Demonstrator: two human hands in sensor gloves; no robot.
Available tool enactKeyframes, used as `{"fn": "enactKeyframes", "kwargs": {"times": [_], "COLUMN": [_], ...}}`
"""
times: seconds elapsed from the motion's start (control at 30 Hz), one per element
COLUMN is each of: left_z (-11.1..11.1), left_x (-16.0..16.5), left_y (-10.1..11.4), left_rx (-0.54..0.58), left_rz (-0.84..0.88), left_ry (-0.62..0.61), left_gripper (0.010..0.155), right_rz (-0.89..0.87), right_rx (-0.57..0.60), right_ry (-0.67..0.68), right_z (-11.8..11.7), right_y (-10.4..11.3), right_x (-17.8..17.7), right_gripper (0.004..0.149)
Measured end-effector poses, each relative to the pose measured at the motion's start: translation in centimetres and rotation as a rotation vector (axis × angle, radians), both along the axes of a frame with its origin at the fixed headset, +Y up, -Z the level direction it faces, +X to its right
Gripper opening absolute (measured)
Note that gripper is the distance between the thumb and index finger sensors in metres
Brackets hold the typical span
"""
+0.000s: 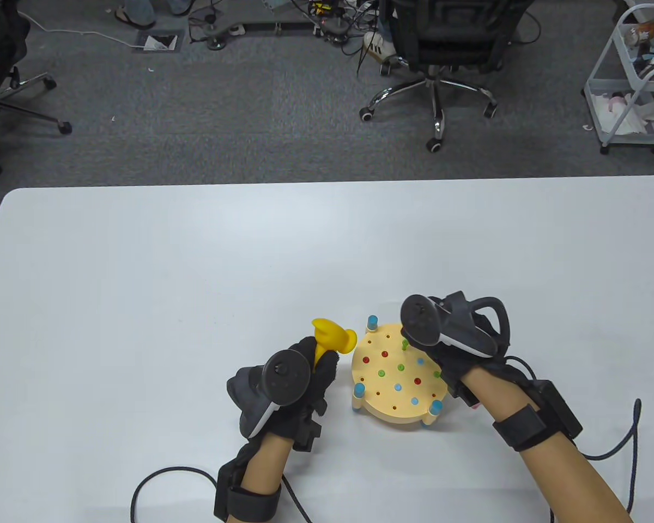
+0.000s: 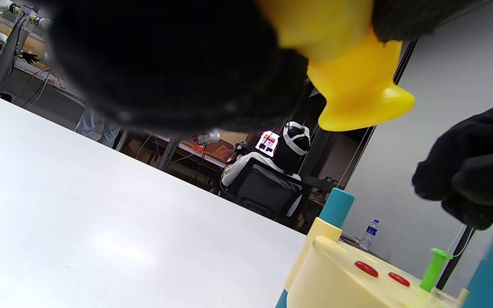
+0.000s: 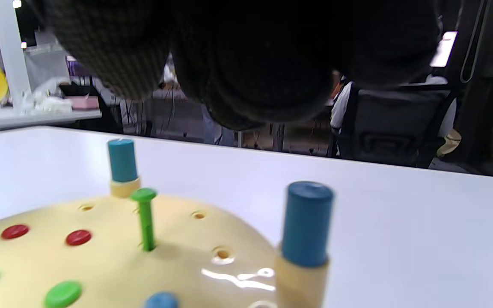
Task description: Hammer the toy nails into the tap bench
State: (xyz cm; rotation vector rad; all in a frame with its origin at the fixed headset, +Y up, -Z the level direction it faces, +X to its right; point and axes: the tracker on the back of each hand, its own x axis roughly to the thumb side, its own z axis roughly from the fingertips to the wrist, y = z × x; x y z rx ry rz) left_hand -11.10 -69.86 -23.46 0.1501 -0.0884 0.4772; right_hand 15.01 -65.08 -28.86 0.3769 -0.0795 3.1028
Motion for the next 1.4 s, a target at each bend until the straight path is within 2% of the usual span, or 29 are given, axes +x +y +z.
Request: {"fn": "enactKeyframes", "kwargs": {"times": [0.13,0.2,0.33,0.4,0.5,0.67,0.77,0.87,1.0,1.03,1.07,1.1,1.13,1.17,1.2,1.27,1.3,1.33,1.37,1.4], "left_z": [0.1,0.1,0.3,0.4,0.7,1.2,1.2,0.4,-1.1,-1.5,-1.8,-2.2,-1.6,-1.5,-1.2,-1.1,-1.5,-2.2,-2.1,-1.7], "left_x": [0.4,0.7,1.7,2.2,2.9,4.1,5.6,7.9,11.7,12.7,13.7,14.8,15.2,15.4,15.5,15.3,15.5,16.1,16.7,16.8], "left_y": [-0.1,-0.2,-0.4,-0.4,-0.3,0.1,1.1,2.4,3.3,2.9,2.2,1.5,2.1,2.5,3.3,4.1,3.6,2.1,1.9,2.2], "left_rx": [0.021,0.042,0.073,0.083,0.100,0.087,0.097,0.110,0.059,0.036,-0.037,-0.177,-0.086,-0.016,0.072,0.140,0.086,-0.086,-0.197,-0.111], "left_rz": [-0.008,-0.013,-0.058,-0.093,-0.149,-0.167,-0.192,-0.277,-0.437,-0.501,-0.592,-0.755,-0.851,-0.849,-0.822,-0.669,-0.650,-0.733,-0.957,-1.047], "left_ry": [-0.015,-0.037,-0.092,-0.104,-0.121,-0.182,-0.192,-0.168,-0.135,-0.143,-0.181,-0.207,-0.151,-0.159,-0.088,-0.065,-0.096,-0.160,-0.048,-0.068], "left_gripper": [0.063,0.063,0.063,0.063,0.062,0.064,0.064,0.064,0.064,0.064,0.064,0.064,0.065,0.064,0.064,0.065,0.065,0.064,0.065,0.065], "right_rz": [-0.056,-0.126,-0.349,-0.438,-0.516,-0.616,-0.612,-0.597,-0.599,-0.601,-0.602,-0.600,-0.593,-0.591,-0.588,-0.586,-0.585,-0.582,-0.577,-0.575], "right_rx": [-0.018,-0.036,-0.077,-0.068,-0.066,-0.062,-0.066,-0.052,-0.063,-0.065,-0.067,-0.068,-0.063,-0.063,-0.061,-0.062,-0.061,-0.059,-0.058,-0.058], "right_ry": [-0.019,-0.029,-0.042,-0.053,-0.056,-0.055,-0.051,-0.049,-0.045,-0.045,-0.044,-0.042,-0.042,-0.042,-0.041,-0.041,-0.042,-0.042,-0.041,-0.040], "right_z": [0.7,1.0,1.0,1.0,0.9,1.0,1.0,1.1,1.0,1.0,1.0,1.0,1.1,1.1,1.1,1.1,1.1,1.1,1.1,1.1], "right_y": [-2.2,-4.2,-7.7,-8.6,-9.9,-11.1,-11.2,-11.3,-11.3,-11.3,-11.3,-11.3,-11.3,-11.3,-11.3,-11.3,-11.3,-11.3,-11.3,-11.3], "right_x": [3.4,5.1,7.1,7.5,7.9,8.4,8.4,8.4,8.3,8.3,8.3,8.3,8.3,8.2,8.2,8.2,8.2,8.2,8.2,8.2], "right_gripper": [0.069,0.071,0.067,0.060,0.059,0.058,0.058,0.058,0.058,0.058,0.058,0.058,0.058,0.058,0.058,0.058,0.058,0.058,0.058,0.058]}}
